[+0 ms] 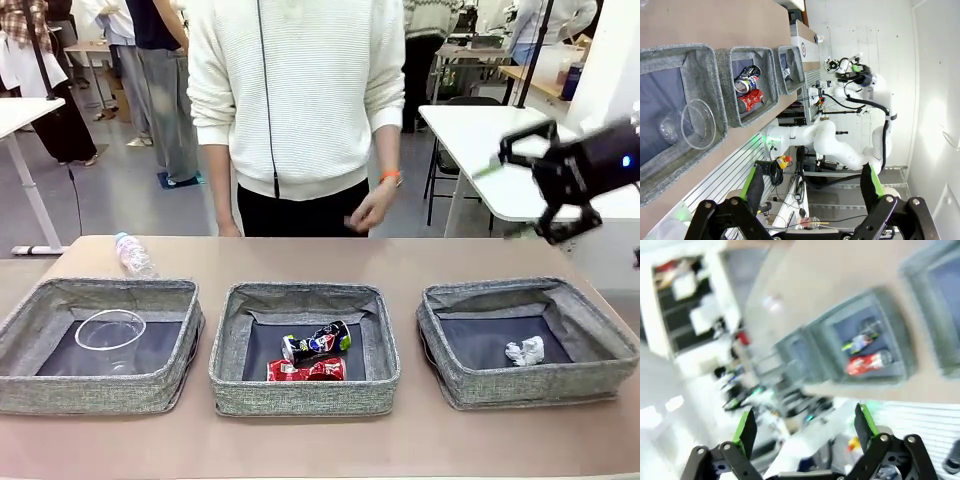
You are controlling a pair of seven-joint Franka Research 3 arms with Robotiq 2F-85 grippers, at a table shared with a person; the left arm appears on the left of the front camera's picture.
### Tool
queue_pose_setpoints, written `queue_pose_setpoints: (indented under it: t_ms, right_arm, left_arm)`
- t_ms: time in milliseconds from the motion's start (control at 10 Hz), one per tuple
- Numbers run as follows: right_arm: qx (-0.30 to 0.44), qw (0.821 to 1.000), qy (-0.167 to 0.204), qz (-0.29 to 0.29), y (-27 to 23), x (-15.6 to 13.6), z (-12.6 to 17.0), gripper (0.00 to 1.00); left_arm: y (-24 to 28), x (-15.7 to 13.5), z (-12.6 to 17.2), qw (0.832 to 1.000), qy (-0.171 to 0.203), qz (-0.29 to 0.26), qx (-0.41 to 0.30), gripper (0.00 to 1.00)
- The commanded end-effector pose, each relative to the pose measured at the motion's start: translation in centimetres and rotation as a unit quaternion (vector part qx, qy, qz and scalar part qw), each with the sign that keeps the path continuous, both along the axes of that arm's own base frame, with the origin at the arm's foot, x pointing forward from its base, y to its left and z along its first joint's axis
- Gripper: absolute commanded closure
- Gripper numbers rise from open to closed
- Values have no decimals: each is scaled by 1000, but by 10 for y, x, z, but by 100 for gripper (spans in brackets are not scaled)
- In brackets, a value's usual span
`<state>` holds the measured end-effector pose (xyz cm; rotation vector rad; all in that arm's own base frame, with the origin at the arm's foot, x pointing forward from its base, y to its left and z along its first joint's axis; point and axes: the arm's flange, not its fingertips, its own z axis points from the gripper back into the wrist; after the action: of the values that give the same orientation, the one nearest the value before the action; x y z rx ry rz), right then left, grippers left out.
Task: Sort the waste into the appropriate baskets.
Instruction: Place the picked waste into the Fabric basket indicated by the person.
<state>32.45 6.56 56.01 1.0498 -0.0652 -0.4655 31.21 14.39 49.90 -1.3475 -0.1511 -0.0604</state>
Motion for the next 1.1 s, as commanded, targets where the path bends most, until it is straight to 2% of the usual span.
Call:
queue_pose_setpoints:
  t_ms: [0, 200, 300, 400, 500, 600, 1000]
  right_arm:
    - [213, 966, -5, 145, -9, 18, 12, 0]
    - [195, 972, 44, 124, -46, 11, -16, 0]
    - [176, 978, 70, 91, -66, 0, -44, 0]
    - [155, 981, 102, 65, -73, -13, -86, 0]
    - [88, 984, 142, 63, -62, -22, -116, 0]
    - [201, 973, 73, 87, -67, -7, -55, 0]
    - [201, 973, 73, 87, -67, -7, -55, 0]
  left_arm:
    - [0, -3, 0, 1000, -3, -4, 3, 0]
    - [0, -3, 0, 1000, -3, -4, 3, 0]
    - [0, -3, 0, 1000, -3, -4, 3, 0]
    - [0, -3, 0, 1000, -3, -4, 3, 0]
    - [0, -3, 0, 1000, -3, -4, 3, 0]
    - [0, -3, 0, 1000, -3, -4, 3, 0]
    - [0, -3, 0, 1000, -3, -4, 3, 0]
